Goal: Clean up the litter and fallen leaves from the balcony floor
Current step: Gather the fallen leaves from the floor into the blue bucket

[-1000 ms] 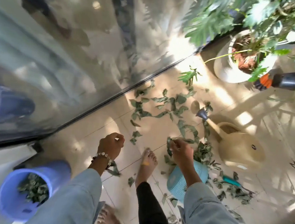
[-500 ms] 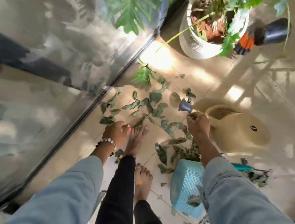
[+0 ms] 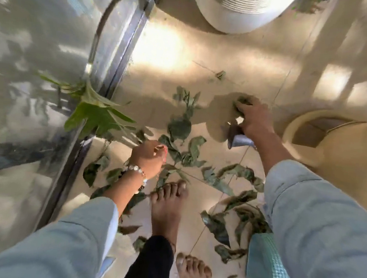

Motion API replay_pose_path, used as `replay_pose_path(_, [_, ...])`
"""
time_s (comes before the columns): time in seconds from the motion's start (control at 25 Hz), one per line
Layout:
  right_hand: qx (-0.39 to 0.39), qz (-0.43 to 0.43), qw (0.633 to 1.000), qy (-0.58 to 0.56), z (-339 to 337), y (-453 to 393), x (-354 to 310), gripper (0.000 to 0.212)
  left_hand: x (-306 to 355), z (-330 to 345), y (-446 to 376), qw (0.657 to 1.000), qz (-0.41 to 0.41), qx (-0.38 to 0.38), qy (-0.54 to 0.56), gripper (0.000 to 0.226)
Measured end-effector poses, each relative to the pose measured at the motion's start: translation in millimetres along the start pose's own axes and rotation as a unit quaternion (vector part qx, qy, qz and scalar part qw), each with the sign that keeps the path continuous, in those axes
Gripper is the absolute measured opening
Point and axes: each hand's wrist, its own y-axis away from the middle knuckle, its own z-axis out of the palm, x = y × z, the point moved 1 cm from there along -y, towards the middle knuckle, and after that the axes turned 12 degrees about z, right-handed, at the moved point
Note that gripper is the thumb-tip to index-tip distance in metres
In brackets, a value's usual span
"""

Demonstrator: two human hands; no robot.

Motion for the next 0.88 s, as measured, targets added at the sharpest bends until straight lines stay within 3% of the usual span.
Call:
replay_pose_path(0.08, [0.031, -0.001, 1.000, -0.004, 7.8, -6.7, 7.4, 0.041, 1.6, -0.8, -15.3, 0.992, -0.046, 0.009, 0.121, 0.013])
replay_pose_path(0.16, [0.075, 0.059, 0.992, -0.089, 3.0, -10.0, 8.2, 0.031, 17.8, -4.1, -16.7, 0.964, -0.113, -0.022, 0.239, 0.016])
replay_pose_path(0.2, [0.080, 0.102, 0.975, -0.180, -3.4, -3.5, 1.5, 0.028, 26.2, -4.8, -14.4, 0.950, -0.136, -0.035, 0.279, 0.018])
replay_pose_path(0.28, [0.032, 0.147, 0.887, -0.436, -23.0, 26.2, -29.5, 0.025, 50.8, -8.4, -15.6, 0.928, -0.149, -0.024, 0.342, 0.033])
replay_pose_path(0.32, [-0.018, 0.120, 0.857, -0.501, -28.5, 46.1, -49.6, 0.023, 63.6, -11.6, -17.8, 0.911, -0.144, -0.032, 0.385, 0.043])
replay_pose_path(0.36, [-0.066, 0.048, 0.852, -0.518, -32.2, 67.6, -72.3, 0.023, 69.3, -10.6, -19.1, 0.886, -0.140, -0.044, 0.440, 0.054])
replay_pose_path(0.44, [-0.127, -0.168, 0.899, -0.384, -32.9, 97.6, -108.4, 0.021, 68.9, -4.1, -34.6, 0.818, -0.141, -0.049, 0.556, 0.070])
replay_pose_path(0.48, [-0.142, -0.268, 0.912, -0.275, -30.6, 102.1, -116.7, 0.026, 62.2, -14.2, -54.1, 0.803, -0.189, -0.066, 0.561, 0.068])
replay_pose_path(0.52, [-0.150, -0.309, 0.917, -0.201, -27.7, 99.1, -118.9, 0.034, 27.8, -4.7, -36.6, 0.784, -0.240, -0.077, 0.568, 0.061])
replay_pose_path(0.56, [-0.137, -0.322, 0.921, -0.173, -30.2, 88.7, -115.9, 0.038, -9.2, 17.9, -18.5, 0.833, -0.217, -0.080, 0.502, 0.050])
replay_pose_path(0.6, [-0.097, -0.323, 0.923, -0.187, -40.8, 79.7, -114.7, 0.037, -40.0, 47.9, 1.1, 0.934, -0.177, -0.033, 0.308, 0.041])
replay_pose_path(0.64, [-0.030, -0.305, 0.929, -0.208, -45.5, 58.8, -108.4, 0.033, -63.6, 70.9, 18.1, 0.976, -0.135, 0.031, 0.167, 0.033])
replay_pose_path(0.72, [0.059, -0.170, 0.966, -0.188, -45.0, 6.3, -95.8, 0.034, -70.9, 88.0, 33.1, 0.989, -0.093, 0.080, 0.087, 0.025])
replay_pose_path(0.76, [0.059, -0.097, 0.980, -0.164, -41.0, -13.7, -92.9, 0.045, -68.8, 84.4, 31.2, 0.989, -0.089, 0.087, 0.085, 0.024])
replay_pose_path(0.8, [0.037, -0.046, 0.989, -0.132, -30.0, -31.1, -92.0, 0.058, -68.2, 79.9, 26.2, 0.989, -0.082, 0.088, 0.082, 0.024])
replay_pose_path(0.88, [-0.041, -0.026, 0.997, -0.066, -10.5, -39.0, -105.4, 0.076, -72.3, 77.8, 25.0, 0.989, -0.080, 0.091, 0.087, 0.024])
